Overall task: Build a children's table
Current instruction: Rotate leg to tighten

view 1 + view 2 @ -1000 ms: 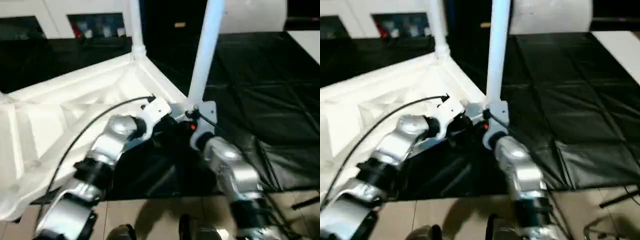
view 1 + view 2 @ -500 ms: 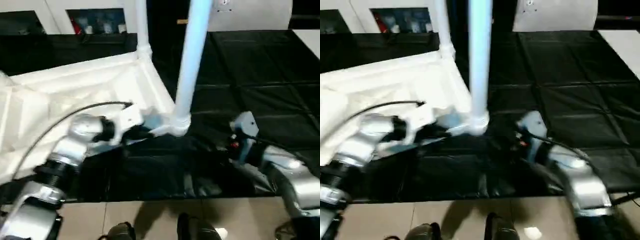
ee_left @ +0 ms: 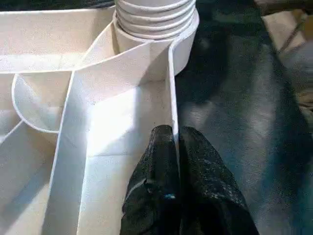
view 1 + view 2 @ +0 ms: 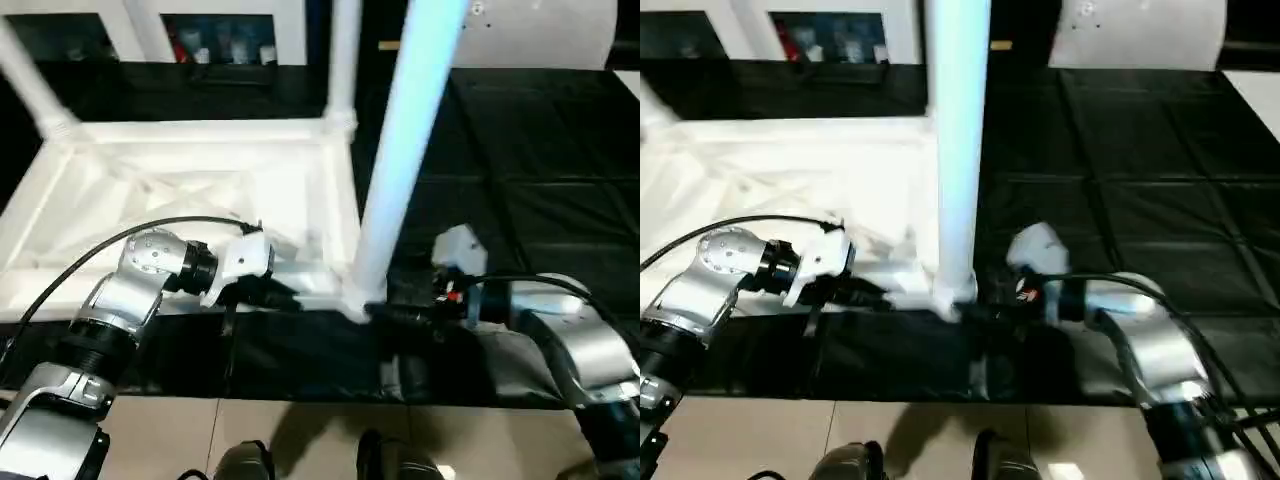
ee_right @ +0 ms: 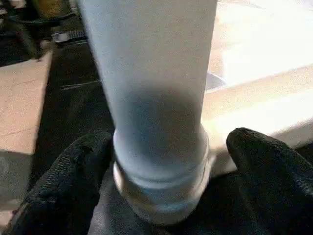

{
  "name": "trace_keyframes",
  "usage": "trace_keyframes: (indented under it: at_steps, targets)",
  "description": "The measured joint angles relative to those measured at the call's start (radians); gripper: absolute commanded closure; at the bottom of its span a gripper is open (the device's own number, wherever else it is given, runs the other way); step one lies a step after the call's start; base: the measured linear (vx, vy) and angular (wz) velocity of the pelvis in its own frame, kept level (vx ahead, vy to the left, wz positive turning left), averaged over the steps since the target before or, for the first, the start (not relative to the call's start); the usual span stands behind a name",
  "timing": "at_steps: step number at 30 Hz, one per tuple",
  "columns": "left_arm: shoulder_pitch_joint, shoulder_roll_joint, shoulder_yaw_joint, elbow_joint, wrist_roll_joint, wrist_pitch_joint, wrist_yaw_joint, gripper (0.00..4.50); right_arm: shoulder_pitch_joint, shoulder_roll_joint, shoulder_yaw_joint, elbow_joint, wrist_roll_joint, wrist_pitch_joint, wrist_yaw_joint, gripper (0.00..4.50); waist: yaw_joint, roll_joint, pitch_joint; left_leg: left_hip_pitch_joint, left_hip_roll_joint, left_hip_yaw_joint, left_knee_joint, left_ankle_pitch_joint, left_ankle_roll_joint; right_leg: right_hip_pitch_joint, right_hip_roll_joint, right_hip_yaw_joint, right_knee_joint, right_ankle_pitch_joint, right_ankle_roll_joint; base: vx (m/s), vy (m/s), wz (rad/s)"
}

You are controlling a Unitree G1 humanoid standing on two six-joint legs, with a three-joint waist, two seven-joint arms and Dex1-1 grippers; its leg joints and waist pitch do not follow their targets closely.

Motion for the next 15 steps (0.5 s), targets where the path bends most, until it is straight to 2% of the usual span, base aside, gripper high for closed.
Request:
trace_keyframes:
  at_steps: [4, 15]
  targets:
    - [-0.003, 0.002, -0.011, 0.002, -0.003, -0.012, -0.019, 4.50, -0.041, -0.004, 0.035, 0.040, 0.000, -0.023, 0.058, 0.74, 0.001, 0.000, 0.000, -0.001, 0.000, 0.000, 0.003, 0.000, 0.000, 0.000, 0.000, 0.001, 0.001, 0.001, 0.000, 0.000, 0.000, 0.00]
    - [-0.011, 0.002, -0.018, 0.014, -0.003, -0.028, -0.041, 4.50, -0.088, -0.001, 0.067, 0.114, 0.002, -0.032, 0.146, 1.40, 0.003, -0.002, -0.001, -0.002, 0.000, 0.000, 0.005, 0.000, 0.000, 0.000, 0.000, 0.001, 0.001, 0.002, -0.001, 0.000, 0.000, 0.00]
